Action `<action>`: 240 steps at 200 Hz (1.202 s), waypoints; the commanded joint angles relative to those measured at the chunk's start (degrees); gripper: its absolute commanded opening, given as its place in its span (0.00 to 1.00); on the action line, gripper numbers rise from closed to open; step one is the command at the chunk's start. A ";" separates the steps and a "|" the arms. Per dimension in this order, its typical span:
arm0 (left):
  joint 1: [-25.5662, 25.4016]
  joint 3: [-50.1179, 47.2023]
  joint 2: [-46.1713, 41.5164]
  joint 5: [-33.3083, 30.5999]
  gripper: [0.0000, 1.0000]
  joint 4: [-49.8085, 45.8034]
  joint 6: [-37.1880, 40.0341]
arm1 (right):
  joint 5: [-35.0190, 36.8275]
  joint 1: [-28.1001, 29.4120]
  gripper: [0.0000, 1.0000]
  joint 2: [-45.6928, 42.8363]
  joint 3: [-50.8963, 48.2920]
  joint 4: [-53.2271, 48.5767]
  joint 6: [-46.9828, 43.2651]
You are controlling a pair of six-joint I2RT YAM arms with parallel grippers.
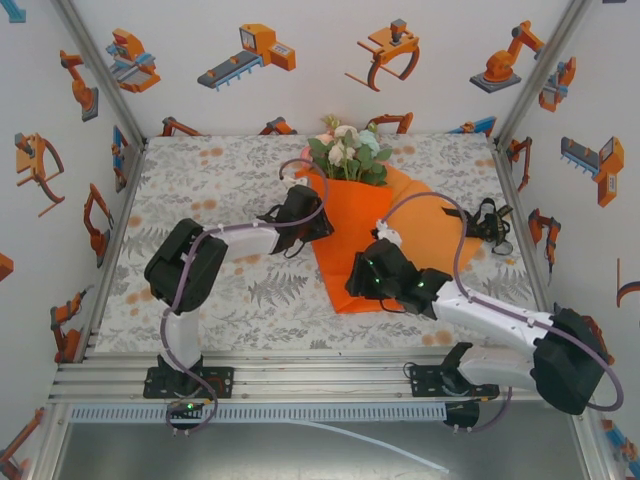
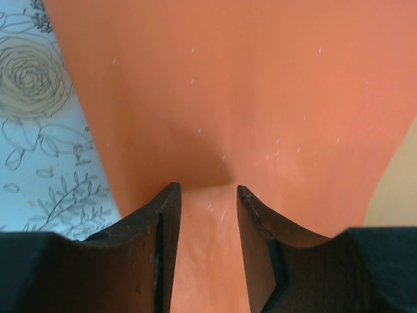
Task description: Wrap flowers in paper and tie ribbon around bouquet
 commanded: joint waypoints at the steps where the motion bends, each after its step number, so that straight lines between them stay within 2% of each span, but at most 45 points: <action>1: 0.68 3.29 3.33 -0.89 0.41 3.08 0.83 | -1.08 2.15 0.50 2.59 2.79 3.27 -0.18; 26: 1.45 5.96 5.81 -0.41 0.41 3.64 -0.04 | -5.86 3.37 0.49 11.36 5.34 9.81 0.79; 59: 2.41 8.46 7.86 -0.35 0.41 3.24 -0.81 | -7.10 3.44 0.47 16.17 7.70 7.82 1.35; 82: 2.98 9.46 8.54 -0.09 0.41 3.50 -0.74 | 1.16 3.45 0.51 11.89 6.92 -1.20 2.08; 99: 3.58 10.07 8.26 0.32 0.42 3.26 -0.75 | 9.07 3.37 0.53 5.29 4.85 -8.60 3.30; 119: 4.17 10.79 7.11 0.81 0.42 3.08 -0.23 | 14.87 3.19 0.54 -3.31 2.98 -14.82 4.94; 134: 4.71 10.94 5.06 1.61 0.43 2.73 -0.04 | 15.33 3.28 0.53 -8.47 3.04 -15.28 3.31; 152: 5.33 9.88 0.87 2.26 0.46 2.58 0.61 | 8.56 4.08 0.51 -10.26 3.45 -7.57 -1.41; 172: 5.87 7.86 -5.07 1.06 0.49 1.65 2.02 | -1.91 6.17 0.45 -3.70 6.37 3.13 -3.91; 190: 6.41 4.93 -10.81 -1.32 0.50 -0.09 3.25 | -6.59 8.93 0.41 7.89 13.39 5.03 -5.62; 211: 6.84 1.15 -17.23 -6.18 0.50 -5.07 4.23 | -4.02 10.20 0.41 20.45 21.15 -0.22 -8.74; 240: 7.62 -3.55 -23.09 -12.13 0.52 -12.88 3.34 | 3.16 10.07 0.47 29.15 25.77 -6.72 -13.87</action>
